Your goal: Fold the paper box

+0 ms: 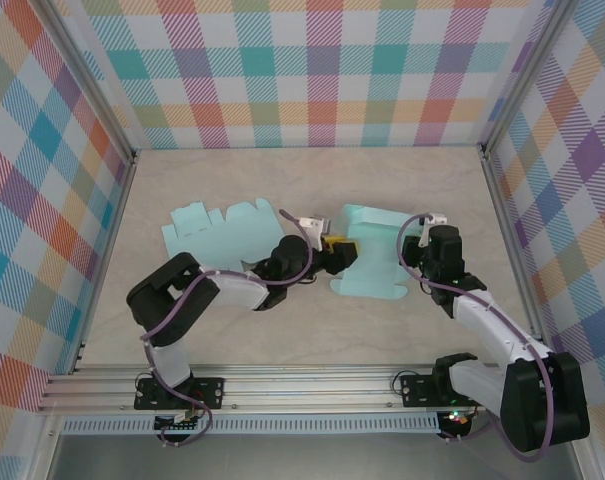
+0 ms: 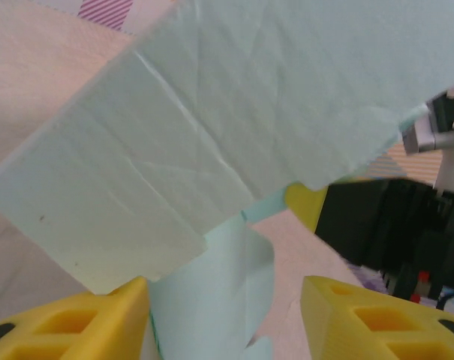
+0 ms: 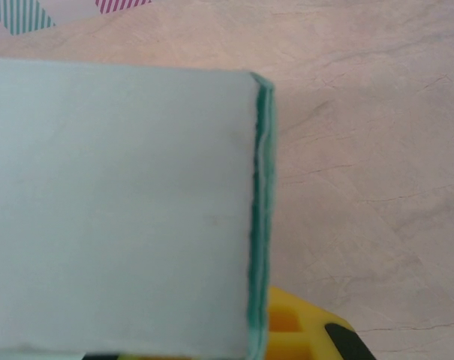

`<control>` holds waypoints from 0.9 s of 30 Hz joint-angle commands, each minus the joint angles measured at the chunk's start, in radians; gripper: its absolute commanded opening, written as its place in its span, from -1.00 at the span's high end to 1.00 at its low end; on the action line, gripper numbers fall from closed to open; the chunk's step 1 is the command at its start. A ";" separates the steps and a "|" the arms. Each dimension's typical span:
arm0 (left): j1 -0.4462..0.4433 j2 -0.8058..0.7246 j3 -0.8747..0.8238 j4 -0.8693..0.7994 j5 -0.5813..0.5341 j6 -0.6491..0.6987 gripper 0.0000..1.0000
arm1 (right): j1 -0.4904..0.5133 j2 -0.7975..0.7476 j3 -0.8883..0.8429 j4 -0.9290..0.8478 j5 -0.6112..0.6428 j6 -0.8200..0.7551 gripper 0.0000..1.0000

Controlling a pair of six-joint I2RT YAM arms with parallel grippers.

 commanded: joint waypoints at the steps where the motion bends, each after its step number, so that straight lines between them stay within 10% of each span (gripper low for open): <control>1: -0.015 -0.156 -0.060 -0.103 0.026 0.142 -0.21 | 0.007 -0.006 -0.001 -0.003 -0.009 -0.005 1.00; 13: 0.025 -0.607 -0.109 -0.656 -0.213 0.591 -0.21 | 0.007 -0.004 -0.001 -0.001 -0.015 -0.008 1.00; 27: 0.204 -0.226 0.220 -0.685 -0.087 0.826 -0.04 | 0.006 -0.002 0.001 -0.001 -0.021 -0.009 1.00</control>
